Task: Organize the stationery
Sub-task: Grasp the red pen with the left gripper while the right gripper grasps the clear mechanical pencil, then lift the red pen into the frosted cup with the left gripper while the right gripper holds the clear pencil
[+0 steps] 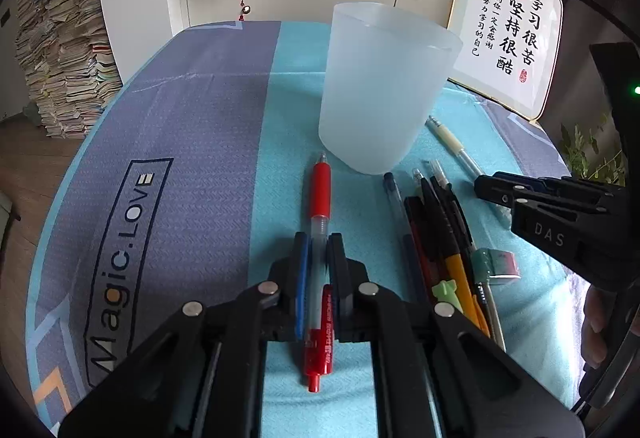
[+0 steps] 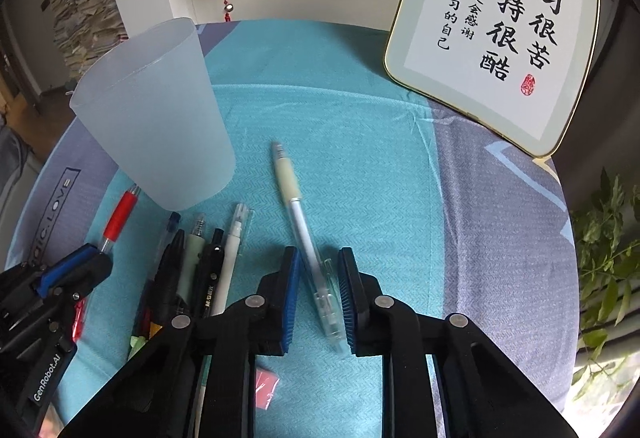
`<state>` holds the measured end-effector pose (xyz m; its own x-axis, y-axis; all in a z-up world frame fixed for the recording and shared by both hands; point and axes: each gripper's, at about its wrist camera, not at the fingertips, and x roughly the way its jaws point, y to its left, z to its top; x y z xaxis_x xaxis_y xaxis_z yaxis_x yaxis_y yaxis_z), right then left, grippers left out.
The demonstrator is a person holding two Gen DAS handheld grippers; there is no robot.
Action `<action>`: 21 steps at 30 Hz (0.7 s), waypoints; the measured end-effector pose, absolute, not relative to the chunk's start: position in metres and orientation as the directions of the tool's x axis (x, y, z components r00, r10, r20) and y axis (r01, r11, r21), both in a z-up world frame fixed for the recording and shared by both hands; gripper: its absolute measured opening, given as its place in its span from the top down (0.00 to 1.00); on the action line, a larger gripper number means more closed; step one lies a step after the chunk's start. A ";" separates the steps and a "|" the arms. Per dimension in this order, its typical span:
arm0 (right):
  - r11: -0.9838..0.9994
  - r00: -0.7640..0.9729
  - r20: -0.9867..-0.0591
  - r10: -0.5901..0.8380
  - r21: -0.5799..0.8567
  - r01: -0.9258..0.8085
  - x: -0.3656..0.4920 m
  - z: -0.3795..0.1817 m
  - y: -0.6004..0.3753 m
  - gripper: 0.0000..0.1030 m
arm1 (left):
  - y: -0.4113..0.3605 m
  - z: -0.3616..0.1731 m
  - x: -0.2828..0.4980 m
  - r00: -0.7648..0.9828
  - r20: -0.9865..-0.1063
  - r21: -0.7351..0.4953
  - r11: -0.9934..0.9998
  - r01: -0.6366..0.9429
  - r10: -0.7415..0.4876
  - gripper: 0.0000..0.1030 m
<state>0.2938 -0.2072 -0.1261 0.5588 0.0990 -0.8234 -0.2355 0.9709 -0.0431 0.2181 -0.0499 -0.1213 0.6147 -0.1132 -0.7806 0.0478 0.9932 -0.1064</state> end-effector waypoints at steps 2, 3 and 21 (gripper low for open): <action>0.976 0.566 -0.818 0.102 -0.028 -0.216 0.292 -0.125 -0.209 0.85 | -0.048 -0.119 0.216 0.614 -0.777 -0.134 0.989 0.057 -0.140 0.93; 0.977 0.571 -0.813 0.112 -0.014 -0.212 0.291 -0.124 -0.210 0.85 | -0.047 -0.117 0.214 0.619 -0.772 -0.135 0.989 0.061 -0.144 0.93; 0.974 0.692 -0.688 0.220 0.113 -0.197 0.244 -0.062 -0.223 0.85 | -0.040 -0.018 0.201 0.842 -0.430 -0.255 0.938 0.234 -0.326 0.93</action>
